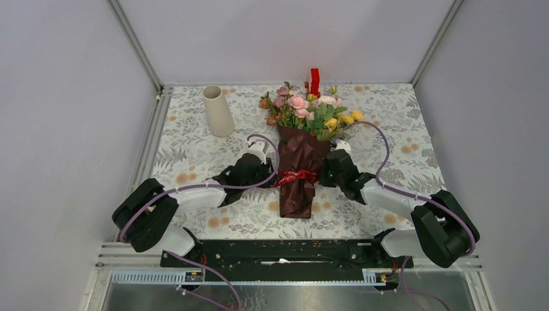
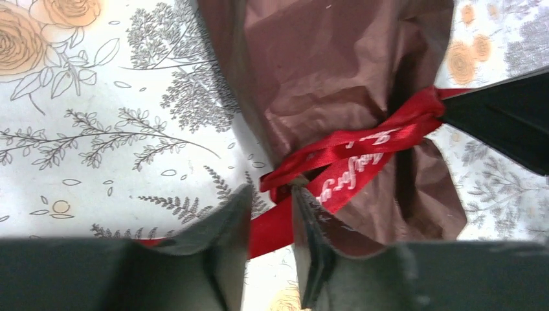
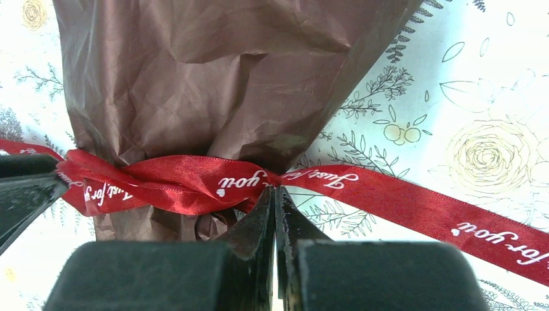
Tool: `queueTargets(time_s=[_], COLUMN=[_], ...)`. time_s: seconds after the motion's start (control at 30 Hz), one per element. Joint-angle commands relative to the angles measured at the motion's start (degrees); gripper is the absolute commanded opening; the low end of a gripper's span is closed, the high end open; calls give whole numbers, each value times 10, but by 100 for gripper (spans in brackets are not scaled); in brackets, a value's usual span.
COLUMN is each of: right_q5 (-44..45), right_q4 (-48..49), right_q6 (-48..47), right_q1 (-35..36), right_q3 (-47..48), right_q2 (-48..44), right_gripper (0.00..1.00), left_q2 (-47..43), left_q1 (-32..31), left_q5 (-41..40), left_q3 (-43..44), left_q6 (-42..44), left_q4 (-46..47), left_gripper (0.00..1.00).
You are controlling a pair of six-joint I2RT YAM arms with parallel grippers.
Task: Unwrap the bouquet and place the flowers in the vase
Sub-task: Untie the ribbon from the wrapping paper.
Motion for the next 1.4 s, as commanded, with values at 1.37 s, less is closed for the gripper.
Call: queueTargets(time_s=[1.37], right_q5=[-24], right_q4=[12], right_q6=[7], right_q1=[-5], right_q3=[6], right_q2=[-4], right_gripper=[0], left_q2=[123], left_q1=[-62], left_q5=[119], left_q3=[181], left_q6=[234], left_q4=[-3], left_gripper=[44])
